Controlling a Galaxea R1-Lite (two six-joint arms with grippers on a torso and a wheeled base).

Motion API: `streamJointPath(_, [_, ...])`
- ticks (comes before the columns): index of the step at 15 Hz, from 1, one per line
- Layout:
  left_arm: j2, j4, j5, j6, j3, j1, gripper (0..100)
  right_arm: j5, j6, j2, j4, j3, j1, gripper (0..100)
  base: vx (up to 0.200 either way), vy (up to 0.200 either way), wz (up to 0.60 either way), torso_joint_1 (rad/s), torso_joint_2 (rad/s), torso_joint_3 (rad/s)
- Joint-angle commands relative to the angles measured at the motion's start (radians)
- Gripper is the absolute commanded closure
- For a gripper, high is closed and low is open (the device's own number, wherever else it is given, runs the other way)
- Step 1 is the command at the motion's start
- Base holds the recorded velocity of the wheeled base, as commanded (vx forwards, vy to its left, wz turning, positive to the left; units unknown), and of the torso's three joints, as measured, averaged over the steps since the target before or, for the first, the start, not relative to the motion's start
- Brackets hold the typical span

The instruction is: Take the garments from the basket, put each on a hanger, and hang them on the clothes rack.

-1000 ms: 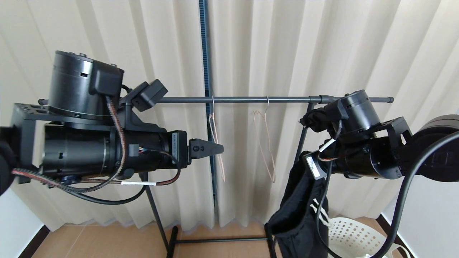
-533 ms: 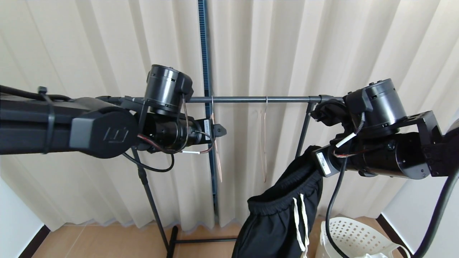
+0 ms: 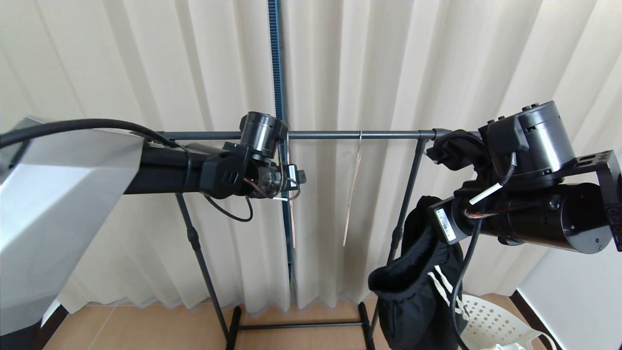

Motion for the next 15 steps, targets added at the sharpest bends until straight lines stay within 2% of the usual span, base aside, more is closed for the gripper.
streamJointPath(1, [0.114, 0.012, 0.014, 0.001, -0.073, 0.019, 0, -0.004, -0.001, -0.022, -0.001, 0.012, 0.025, 100, 0.0, 0.0, 0.0, 0.0, 0.0, 0.0])
streamJointPath(4, [0.184, 0.04, 0.016, 0.001, -0.15, 0.03, 0, -0.004, -0.007, -0.021, -0.001, 0.015, 0.031, 100, 0.0, 0.0, 0.0, 0.0, 0.0, 0.0])
streamJointPath(15, [0.288, 0.089, 0.026, 0.001, -0.271, 0.027, 0, -0.005, -0.007, -0.001, -0.001, 0.015, 0.031, 100, 0.0, 0.0, 0.0, 0.0, 0.0, 0.0])
